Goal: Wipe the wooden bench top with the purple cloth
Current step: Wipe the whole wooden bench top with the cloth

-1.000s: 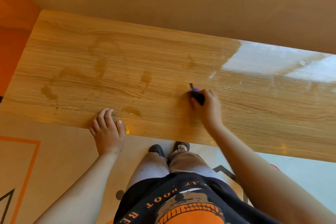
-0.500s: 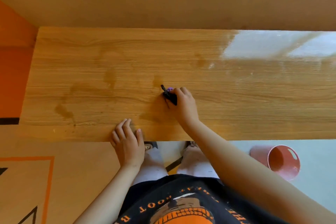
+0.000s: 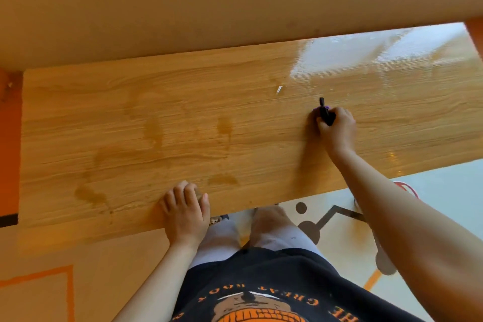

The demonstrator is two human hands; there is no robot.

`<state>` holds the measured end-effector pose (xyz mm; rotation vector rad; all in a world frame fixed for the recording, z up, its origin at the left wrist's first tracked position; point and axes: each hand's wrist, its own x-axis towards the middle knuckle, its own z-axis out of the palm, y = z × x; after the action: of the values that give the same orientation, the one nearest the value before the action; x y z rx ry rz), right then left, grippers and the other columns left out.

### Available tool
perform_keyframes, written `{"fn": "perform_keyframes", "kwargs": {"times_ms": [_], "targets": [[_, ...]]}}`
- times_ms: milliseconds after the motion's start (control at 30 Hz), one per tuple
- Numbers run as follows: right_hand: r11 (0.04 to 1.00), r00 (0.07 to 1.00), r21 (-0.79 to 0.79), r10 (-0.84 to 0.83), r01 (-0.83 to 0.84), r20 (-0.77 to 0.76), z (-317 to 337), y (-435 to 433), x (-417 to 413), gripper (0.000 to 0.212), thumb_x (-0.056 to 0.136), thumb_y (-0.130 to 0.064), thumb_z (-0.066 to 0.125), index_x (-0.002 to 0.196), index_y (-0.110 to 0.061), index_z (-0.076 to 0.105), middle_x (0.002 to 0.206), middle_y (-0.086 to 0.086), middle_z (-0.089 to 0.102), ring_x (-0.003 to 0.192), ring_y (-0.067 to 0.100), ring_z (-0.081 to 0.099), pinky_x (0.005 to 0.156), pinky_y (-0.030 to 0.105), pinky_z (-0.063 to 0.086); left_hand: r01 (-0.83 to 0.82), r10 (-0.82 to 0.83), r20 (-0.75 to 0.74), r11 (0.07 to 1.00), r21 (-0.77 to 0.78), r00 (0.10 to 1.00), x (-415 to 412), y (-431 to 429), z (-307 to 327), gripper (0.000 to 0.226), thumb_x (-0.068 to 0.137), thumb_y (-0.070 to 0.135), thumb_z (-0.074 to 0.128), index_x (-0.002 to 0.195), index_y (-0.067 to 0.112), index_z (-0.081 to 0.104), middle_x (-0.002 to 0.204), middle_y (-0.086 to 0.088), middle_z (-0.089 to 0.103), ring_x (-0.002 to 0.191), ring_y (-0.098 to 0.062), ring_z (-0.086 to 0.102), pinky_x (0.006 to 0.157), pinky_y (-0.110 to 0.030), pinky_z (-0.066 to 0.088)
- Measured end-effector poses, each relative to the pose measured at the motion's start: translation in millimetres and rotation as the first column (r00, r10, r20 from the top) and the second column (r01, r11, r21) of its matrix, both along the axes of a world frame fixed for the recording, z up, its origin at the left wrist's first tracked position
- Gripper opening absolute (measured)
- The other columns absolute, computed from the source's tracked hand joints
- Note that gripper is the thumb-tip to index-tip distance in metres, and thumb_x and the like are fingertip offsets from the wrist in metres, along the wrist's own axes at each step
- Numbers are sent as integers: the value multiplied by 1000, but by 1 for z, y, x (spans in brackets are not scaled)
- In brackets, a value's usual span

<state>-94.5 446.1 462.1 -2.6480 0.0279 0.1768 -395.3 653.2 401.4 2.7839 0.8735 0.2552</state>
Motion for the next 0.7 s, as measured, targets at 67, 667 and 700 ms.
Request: {"fn": "perform_keyframes", "kwargs": {"times_ms": [67, 667, 700], "targets": [[999, 999, 14, -43, 43, 11, -3, 19, -5, 27, 84, -16, 63, 108, -5, 58, 112, 15, 57, 104, 31, 54, 91, 39, 44, 3, -3, 3, 1000, 21, 1000, 1, -1, 0, 34, 89, 36, 41, 102, 6, 49, 109, -17, 52, 92, -35, 44, 79, -49, 35], [989, 988, -74, 136, -131, 72, -3, 55, 86, 25, 88, -22, 58, 109, -8, 57, 113, 12, 58, 104, 28, 53, 75, 30, 36, -48, 45, 39, 996, 78, 998, 6, -2, -1, 30, 85, 34, 41, 101, 9, 47, 112, -12, 46, 93, -34, 44, 78, -48, 32], [991, 991, -72, 115, -110, 69, -3, 60, 89, 25, 88, -20, 58, 110, -9, 57, 114, 11, 57, 106, 28, 52, 78, 30, 38, -47, 45, 37, 996, 79, 998, 6, -2, -1, 30, 85, 34, 41, 101, 9, 48, 111, -12, 47, 93, -34, 44, 78, -48, 32]]}}
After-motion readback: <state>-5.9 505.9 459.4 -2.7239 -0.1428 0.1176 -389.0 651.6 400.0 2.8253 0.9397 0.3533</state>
